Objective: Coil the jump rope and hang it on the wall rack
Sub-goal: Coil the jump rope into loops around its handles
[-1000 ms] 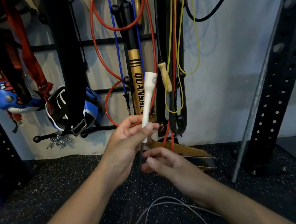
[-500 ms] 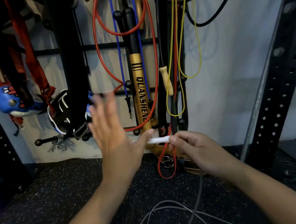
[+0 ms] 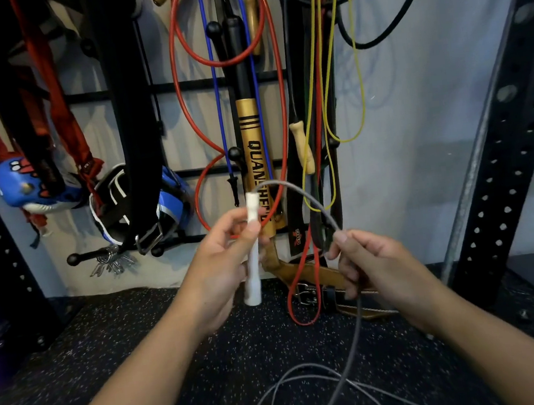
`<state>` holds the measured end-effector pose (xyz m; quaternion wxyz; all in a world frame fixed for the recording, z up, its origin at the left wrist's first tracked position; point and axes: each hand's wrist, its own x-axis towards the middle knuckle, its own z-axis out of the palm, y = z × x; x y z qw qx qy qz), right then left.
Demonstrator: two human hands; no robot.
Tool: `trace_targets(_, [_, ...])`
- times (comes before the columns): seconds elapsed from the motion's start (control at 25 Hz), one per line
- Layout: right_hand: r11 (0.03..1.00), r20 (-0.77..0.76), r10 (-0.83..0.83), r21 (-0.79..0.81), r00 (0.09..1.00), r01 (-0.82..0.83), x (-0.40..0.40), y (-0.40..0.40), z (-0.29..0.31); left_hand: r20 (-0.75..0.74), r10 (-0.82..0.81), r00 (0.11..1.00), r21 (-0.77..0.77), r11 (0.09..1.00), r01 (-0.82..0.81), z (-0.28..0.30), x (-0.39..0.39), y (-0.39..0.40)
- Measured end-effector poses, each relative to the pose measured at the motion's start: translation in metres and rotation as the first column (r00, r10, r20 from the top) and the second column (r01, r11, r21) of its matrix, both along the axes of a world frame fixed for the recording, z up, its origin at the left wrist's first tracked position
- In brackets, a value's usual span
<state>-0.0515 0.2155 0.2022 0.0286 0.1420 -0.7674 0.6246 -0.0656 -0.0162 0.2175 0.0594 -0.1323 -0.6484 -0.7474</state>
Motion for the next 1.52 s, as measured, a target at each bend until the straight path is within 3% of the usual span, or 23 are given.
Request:
trace_targets(0.08, [1.0, 0.035, 0.022, -0.01, 0.999, -0.022, 0.001, -0.006, -0.007, 0.078, -0.05, 0.996, 0.288, 0.957, 0.025, 0.003, 0.001, 0.007])
trace_targets(0.28, [0.992, 0.051, 0.113, -0.069, 0.992, -0.109, 0.005, -0.042, -0.015, 0.13, -0.071, 0.989, 0.589, 0.808, -0.02, 0.003, 0.003, 0.027])
trace_targets(0.48, [0.985, -0.015, 0.15, -0.088, 0.989, -0.151, 0.005, -0.058, -0.01, 0.107, -0.032, 0.994, 0.682, 0.729, -0.05, 0.008, 0.001, 0.028])
trace_targets(0.8, [0.994, -0.074, 0.094, -0.045, 0.993, -0.098, -0.003, -0.044, 0.007, 0.079, -0.086, 0.993, 0.655, 0.755, 0.013, 0.012, -0.004, 0.02])
trace_targets(0.92, [0.995, -0.097, 0.064, 0.083, 0.993, -0.056, -0.001, -0.038, 0.013, 0.055, 0.135, 0.989, 0.496, 0.856, -0.145, 0.013, -0.004, 0.015])
trace_targets(0.96, [0.982, -0.13, 0.042, 0.19, 0.991, -0.016, -0.001, -0.033, 0.019, -0.022, 0.285, 0.958, 0.318, 0.91, -0.264, 0.016, -0.002, 0.008])
trace_targets(1.0, [0.952, -0.169, 0.042, 0.305, 0.985, 0.011, -0.001, -0.028, 0.027, -0.199, 0.391, 0.899, 0.05, 0.92, -0.389, 0.021, 0.0, 0.002])
trace_targets(1.04, [0.912, -0.203, 0.074, 0.409, 0.976, 0.016, -0.001, -0.023, 0.038, -0.449, 0.359, 0.818, -0.266, 0.82, -0.506, 0.027, 0.003, -0.005])
trace_targets(1.08, [0.865, -0.228, 0.122, 0.501, 0.966, 0.009, -0.002, -0.019, 0.049, -0.611, 0.172, 0.772, -0.525, 0.642, -0.559, 0.034, 0.006, -0.009])
trace_targets(1.12, [0.817, -0.242, 0.172, 0.577, 0.955, -0.001, -0.003, -0.018, 0.059, -0.6, -0.024, 0.799, -0.703, 0.494, -0.512, 0.042, 0.011, -0.009])
trace_targets(1.16, [0.774, -0.244, 0.207, 0.633, 0.947, -0.006, -0.003, -0.017, 0.068, -0.486, -0.129, 0.864, -0.818, 0.416, -0.398, 0.046, 0.014, -0.007])
trace_targets(1.2, [0.747, -0.236, 0.225, 0.665, 0.946, -0.012, -0.003, -0.018, 0.073, -0.353, -0.168, 0.921, -0.868, 0.426, -0.255, 0.047, 0.016, -0.005])
trace_targets(1.24, [0.742, -0.218, 0.229, 0.67, 0.949, -0.026, -0.002, -0.018, 0.076, -0.256, -0.19, 0.948, -0.856, 0.501, -0.131, 0.047, 0.017, -0.004])
trace_targets(1.32, [0.828, -0.133, 0.238, 0.545, 0.962, -0.129, 0.004, -0.016, 0.076, -0.173, -0.219, 0.96, -0.765, 0.644, 0.009, 0.047, 0.018, -0.001])
trace_targets(1.44, [0.949, -0.028, 0.254, 0.2, 0.967, -0.244, 0.015, -0.011, 0.071, -0.138, -0.249, 0.959, -0.717, 0.693, 0.077, 0.049, 0.019, -0.004])
trace_targets(1.52, [0.965, -0.059, 0.238, 0.128, 0.97, -0.229, 0.017, -0.009, 0.067, -0.114, -0.292, 0.95, -0.703, 0.699, 0.131, 0.048, 0.022, -0.002])
